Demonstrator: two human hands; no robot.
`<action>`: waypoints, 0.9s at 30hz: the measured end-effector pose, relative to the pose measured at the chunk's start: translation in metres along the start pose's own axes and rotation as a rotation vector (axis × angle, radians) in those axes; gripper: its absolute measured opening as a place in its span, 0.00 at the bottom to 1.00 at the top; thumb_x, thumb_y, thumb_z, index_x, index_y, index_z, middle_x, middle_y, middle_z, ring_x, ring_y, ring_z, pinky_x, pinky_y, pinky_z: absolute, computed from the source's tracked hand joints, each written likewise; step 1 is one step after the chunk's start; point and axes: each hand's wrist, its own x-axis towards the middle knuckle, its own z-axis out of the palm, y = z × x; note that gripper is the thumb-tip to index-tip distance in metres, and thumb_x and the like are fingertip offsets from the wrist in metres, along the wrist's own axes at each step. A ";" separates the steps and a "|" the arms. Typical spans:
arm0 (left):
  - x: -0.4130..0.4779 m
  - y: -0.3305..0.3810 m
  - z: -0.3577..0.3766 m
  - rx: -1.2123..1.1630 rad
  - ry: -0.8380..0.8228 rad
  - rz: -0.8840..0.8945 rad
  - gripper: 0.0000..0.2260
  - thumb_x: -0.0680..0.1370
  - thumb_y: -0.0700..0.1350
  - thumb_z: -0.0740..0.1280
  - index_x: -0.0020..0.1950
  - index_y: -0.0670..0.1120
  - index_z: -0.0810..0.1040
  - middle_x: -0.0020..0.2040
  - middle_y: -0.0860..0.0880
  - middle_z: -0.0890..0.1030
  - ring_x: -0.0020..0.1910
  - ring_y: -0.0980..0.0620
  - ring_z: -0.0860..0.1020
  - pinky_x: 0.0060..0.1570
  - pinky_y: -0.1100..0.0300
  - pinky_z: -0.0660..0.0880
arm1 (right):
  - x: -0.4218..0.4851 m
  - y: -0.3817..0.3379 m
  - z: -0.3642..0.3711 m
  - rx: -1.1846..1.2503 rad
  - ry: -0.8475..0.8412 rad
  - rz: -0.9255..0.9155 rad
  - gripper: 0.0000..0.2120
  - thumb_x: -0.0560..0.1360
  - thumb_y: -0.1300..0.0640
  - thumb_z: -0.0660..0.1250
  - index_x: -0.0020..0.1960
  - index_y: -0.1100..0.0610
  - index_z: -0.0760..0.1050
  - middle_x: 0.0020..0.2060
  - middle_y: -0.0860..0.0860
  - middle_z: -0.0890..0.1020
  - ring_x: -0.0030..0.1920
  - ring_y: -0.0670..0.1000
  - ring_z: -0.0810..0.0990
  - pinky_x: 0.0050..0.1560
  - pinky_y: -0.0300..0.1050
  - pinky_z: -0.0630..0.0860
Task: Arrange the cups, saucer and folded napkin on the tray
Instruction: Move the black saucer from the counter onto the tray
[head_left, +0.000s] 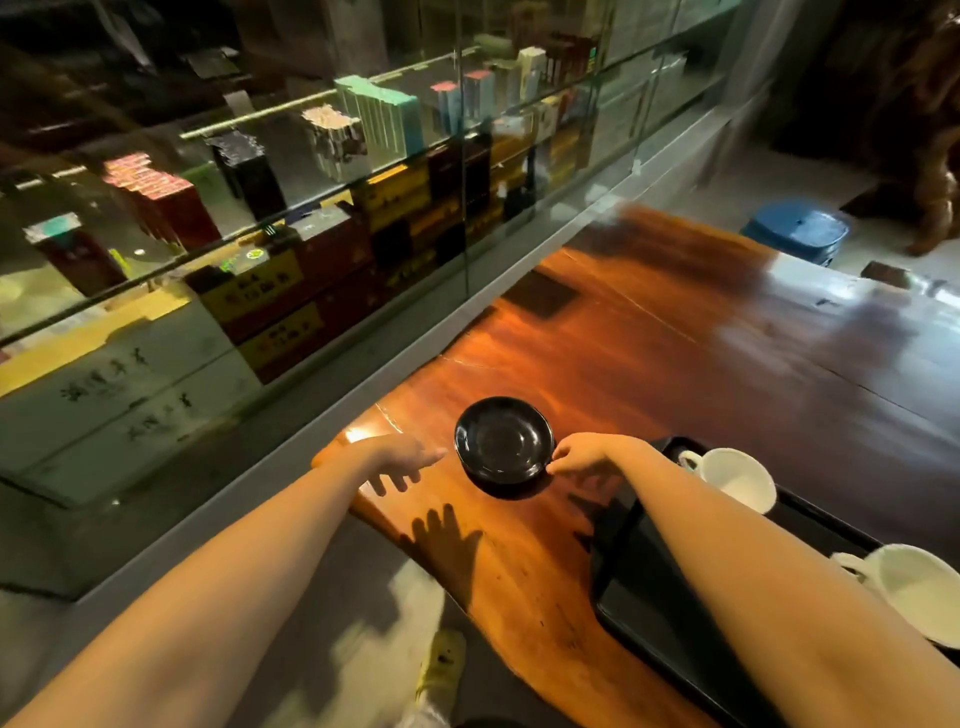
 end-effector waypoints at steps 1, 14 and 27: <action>0.010 -0.002 -0.008 -0.004 -0.009 0.001 0.29 0.79 0.60 0.51 0.74 0.42 0.58 0.71 0.41 0.69 0.67 0.41 0.71 0.63 0.45 0.71 | 0.011 -0.004 -0.002 -0.009 0.009 0.011 0.19 0.78 0.51 0.61 0.60 0.65 0.74 0.45 0.56 0.76 0.43 0.54 0.75 0.41 0.46 0.74; 0.111 0.017 -0.046 -0.145 -0.131 0.082 0.20 0.80 0.50 0.58 0.68 0.39 0.67 0.60 0.36 0.77 0.54 0.41 0.79 0.55 0.49 0.76 | 0.083 -0.011 -0.007 0.104 0.185 0.219 0.12 0.75 0.59 0.61 0.34 0.57 0.64 0.34 0.53 0.74 0.37 0.55 0.75 0.29 0.40 0.68; 0.132 0.039 -0.031 -0.310 -0.001 0.147 0.03 0.75 0.35 0.66 0.46 0.39 0.72 0.39 0.45 0.74 0.33 0.54 0.74 0.18 0.69 0.72 | 0.087 0.000 -0.006 0.510 0.235 0.227 0.13 0.73 0.71 0.63 0.35 0.56 0.68 0.31 0.54 0.76 0.29 0.50 0.78 0.28 0.42 0.79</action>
